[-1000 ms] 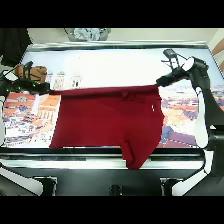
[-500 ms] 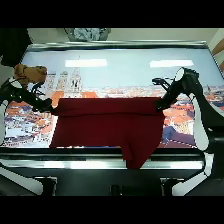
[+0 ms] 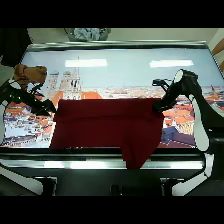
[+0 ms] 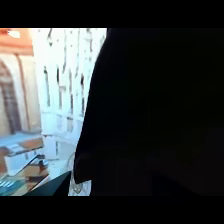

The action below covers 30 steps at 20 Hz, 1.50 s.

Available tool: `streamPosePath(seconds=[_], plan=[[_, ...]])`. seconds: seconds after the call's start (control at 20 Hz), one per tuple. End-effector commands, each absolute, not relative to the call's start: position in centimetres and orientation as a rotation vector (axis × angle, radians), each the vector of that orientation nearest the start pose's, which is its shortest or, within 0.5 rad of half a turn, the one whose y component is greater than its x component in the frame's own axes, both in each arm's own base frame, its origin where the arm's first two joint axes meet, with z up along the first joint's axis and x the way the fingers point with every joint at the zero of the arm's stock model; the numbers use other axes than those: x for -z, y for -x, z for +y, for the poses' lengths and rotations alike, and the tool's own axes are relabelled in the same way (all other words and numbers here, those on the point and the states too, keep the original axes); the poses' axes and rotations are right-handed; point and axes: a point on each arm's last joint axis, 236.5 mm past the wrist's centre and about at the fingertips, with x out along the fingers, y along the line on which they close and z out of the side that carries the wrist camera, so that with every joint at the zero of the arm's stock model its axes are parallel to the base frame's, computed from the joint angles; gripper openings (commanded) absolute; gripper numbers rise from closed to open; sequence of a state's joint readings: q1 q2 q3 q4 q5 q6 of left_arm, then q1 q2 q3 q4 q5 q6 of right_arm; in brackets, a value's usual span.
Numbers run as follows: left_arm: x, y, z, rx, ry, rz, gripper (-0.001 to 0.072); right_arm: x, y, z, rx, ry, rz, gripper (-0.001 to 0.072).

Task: Fold the shirts.

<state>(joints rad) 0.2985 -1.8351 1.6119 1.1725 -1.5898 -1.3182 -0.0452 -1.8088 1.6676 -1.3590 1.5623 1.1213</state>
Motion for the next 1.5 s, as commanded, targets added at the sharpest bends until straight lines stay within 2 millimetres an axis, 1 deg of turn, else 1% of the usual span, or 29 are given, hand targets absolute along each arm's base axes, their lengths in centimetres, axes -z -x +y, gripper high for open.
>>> streamPosePath(seconds=[0.0,0.05,0.1,0.15,0.2,0.25,0.3,0.4,0.45,0.5,0.6,0.7,0.8,0.9,0.95,1.0,1.05,1.1,1.15,1.2,1.25,1.35,1.45], plan=[[3.3,-39.9,3.5,0.28,0.498,1.667,0.0579,2.1,-40.2,1.2,-0.518,0.112,1.621,0.0548],[2.4,-39.1,4.9,0.226,0.512,1.677,0.0509,0.8,-39.1,-0.8,-0.491,0.104,1.638,0.0548],[1.9,-37.8,6.3,0.167,0.511,1.685,0.0447,-0.2,-38.0,-2.8,-0.455,0.094,1.653,0.0548],[1.8,-36.3,7.3,0.118,0.505,1.695,0.0447,-0.7,-36.6,-4.5,-0.409,0.068,1.659,0.0547],[2.3,-34.2,7.8,0.084,0.495,1.712,0.0448,-0.6,-35.3,-5.0,-0.384,0.043,1.648,0.0547],[3.5,-31.5,7.8,0.058,0.502,1.734,0.045,0.0,-34.0,-4.9,-0.37,0.035,1.638,0.0547],[5.1,-29.0,7.1,0.037,0.538,1.74,0.0455,1.1,-32.5,-4.5,-0.371,0.039,1.627,0.0547],[8.0,-24.7,4.6,0.076,0.584,1.749,0.0468,2.9,-30.1,-2.8,-0.409,0.023,1.6,0.0547],[9.0,-23.3,3.6,0.087,0.596,1.753,0.0468,3.5,-29.2,-2.3,-0.414,0.015,1.6,0.0547],[9.8,-22.3,2.9,0.099,0.605,1.756,0.0467,3.8,-28.5,-2.2,-0.416,0.014,1.607,0.0547],[10.5,-21.5,1.7,0.112,0.648,1.76,0.0466,3.9,-27.8,-2.0,-0.444,0.029,1.618,0.0547],[10.7,-21.9,1.1,0.122,0.678,1.739,0.0454,3.9,-27.8,-2.0,-0.449,0.034,1.618,0.0547],[10.7,-22.2,0.9,0.122,0.689,1.727,0.0454,3.9,-27.6,-2.0,-0.452,0.034,1.625,0.0547],[10.7,-22.4,0.9,0.121,0.686,1.718,0.0449,3.9,-27.1,-2.2,-0.457,0.045,1.648,0.0547],[10.7,-22.5,0.7,0.128,0.683,1.718,0.0435,3.8,-26.7,-2.2,-0.466,0.046,1.66,0.0547],[10.7,-22.5,0.4,0.136,0.672,1.723,0.0327,3.8,-26.2,-1.9,-0.482,0.04,1.674,0.0547],[10.7,-22.5,0.1,0.145,0.661,1.728,0.0167,4.0,-25.3,-1.3,-0.506,0.028,1.677,0.0547],[10.7,-22.5,-0.2,0.153,0.651,1.732,0.0032,4.4,-24.2,-0.6,-0.52,0.013,1.675,0.0547],[10.7,-22.5,-0.4,0.159,0.642,1.733,0.0031,5.0,-22.8,0.0,-0.523,-0.004,1.674,0.0548],[10.8,-22.6,-0.5,0.162,0.636,1.734,0.0031,5.8,-21.2,1.0,-0.53,-0.036,1.668,0.0548],[10.8,-22.6,-0.5,0.162,0.633,1.732,0.0031,6.6,-20.2,2.3,-0.537,-0.082,1.645,0.0552],[10.8,-22.6,-0.5,0.163,0.633,1.733,0.0031,8.2,-19.0,5.4,-0.55,-0.224,1.586,0.0552],[10.7,-22.6,-0.5,0.165,0.633,1.734,0.0031,9.5,-19.0,7.1,-0.535,-0.329,1.54,0.055]])
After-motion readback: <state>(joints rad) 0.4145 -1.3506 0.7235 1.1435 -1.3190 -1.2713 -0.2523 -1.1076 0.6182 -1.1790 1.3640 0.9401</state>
